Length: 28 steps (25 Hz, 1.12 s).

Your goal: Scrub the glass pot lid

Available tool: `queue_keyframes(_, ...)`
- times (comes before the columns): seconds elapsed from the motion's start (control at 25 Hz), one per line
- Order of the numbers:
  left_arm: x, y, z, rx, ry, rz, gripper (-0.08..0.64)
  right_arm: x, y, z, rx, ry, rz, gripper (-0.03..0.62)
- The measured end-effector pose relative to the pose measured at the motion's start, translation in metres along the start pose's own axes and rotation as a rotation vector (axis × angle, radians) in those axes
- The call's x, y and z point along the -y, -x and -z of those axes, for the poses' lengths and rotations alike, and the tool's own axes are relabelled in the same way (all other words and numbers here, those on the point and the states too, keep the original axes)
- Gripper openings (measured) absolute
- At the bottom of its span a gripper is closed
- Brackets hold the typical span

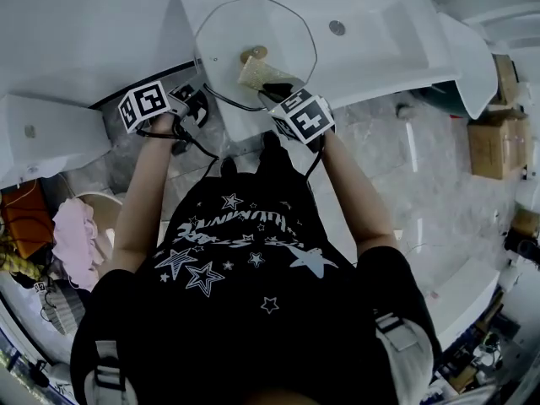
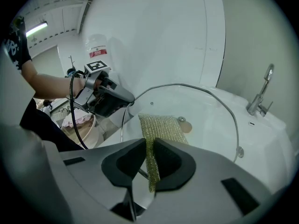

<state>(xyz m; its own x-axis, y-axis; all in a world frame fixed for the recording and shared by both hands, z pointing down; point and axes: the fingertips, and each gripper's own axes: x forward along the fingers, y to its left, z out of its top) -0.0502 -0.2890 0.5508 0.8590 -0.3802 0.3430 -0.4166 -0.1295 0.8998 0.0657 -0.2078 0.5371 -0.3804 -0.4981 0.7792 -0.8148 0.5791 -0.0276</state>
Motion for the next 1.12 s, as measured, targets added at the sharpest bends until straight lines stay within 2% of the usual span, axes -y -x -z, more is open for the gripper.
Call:
queue_keyframes(0.28, 0.003, 0.001, 0.003, -0.016, 0.003, 0.037, 0.071, 0.003, 0.017, -0.011, 0.080, -0.011, 0.052, 0.058)
queue_keyframes(0.52, 0.011, 0.002, 0.009, -0.027, -0.017, 0.068, 0.078, 0.010, 0.028, -0.020, 0.115, 0.004, 0.046, 0.058)
queue_keyframes(0.88, 0.011, 0.030, 0.017, 0.098, -0.025, 0.039, 0.127, 0.009, 0.050, -0.028, 0.241, -0.015, 0.020, 0.058)
queue_keyframes(1.12, 0.027, 0.056, 0.062, 0.144, -0.032, 0.017, 0.127, -0.006, 0.091, -0.017, 0.322, -0.025, 0.017, 0.058)
